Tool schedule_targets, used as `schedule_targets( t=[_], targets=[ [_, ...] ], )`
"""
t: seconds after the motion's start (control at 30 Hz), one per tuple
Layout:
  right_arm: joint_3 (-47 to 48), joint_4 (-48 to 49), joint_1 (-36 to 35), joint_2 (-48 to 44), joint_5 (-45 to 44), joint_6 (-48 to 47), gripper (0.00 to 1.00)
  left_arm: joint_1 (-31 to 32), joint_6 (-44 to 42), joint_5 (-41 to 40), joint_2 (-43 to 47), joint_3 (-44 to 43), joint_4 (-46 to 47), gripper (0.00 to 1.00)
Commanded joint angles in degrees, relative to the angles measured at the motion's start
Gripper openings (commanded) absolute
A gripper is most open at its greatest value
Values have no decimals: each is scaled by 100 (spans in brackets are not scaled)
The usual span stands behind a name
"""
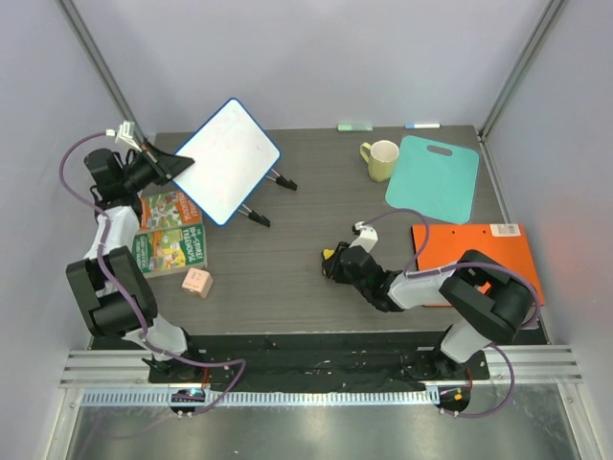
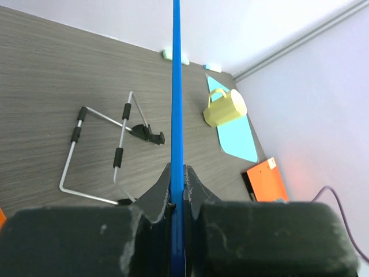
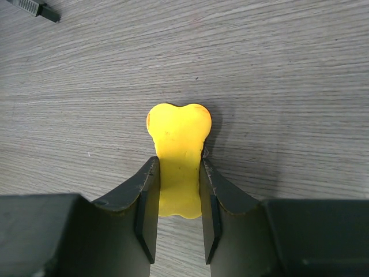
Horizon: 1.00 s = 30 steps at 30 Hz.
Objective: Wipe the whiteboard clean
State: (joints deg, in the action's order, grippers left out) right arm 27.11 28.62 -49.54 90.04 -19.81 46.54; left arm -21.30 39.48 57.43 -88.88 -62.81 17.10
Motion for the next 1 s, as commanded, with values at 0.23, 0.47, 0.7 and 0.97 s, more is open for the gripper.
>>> schedule_targets(
  t=[0.23, 0.47, 0.7, 0.97],
  targets=[
    [-66, -1263, -205, 400, 13, -93, 1, 503, 402, -320, -674, -311, 1234, 0],
    [31, -1342, -311, 497, -66, -110, 1, 829, 8, -566, -929, -434, 1006, 0],
    [101, -1394, -434, 558, -154, -111, 1, 891, -423, -812, -1166, -671, 540, 0],
    [338, -1666, -609, 734, -408, -76, 1, 943, -960, -856, -1430, -628, 110, 0]
  ],
)
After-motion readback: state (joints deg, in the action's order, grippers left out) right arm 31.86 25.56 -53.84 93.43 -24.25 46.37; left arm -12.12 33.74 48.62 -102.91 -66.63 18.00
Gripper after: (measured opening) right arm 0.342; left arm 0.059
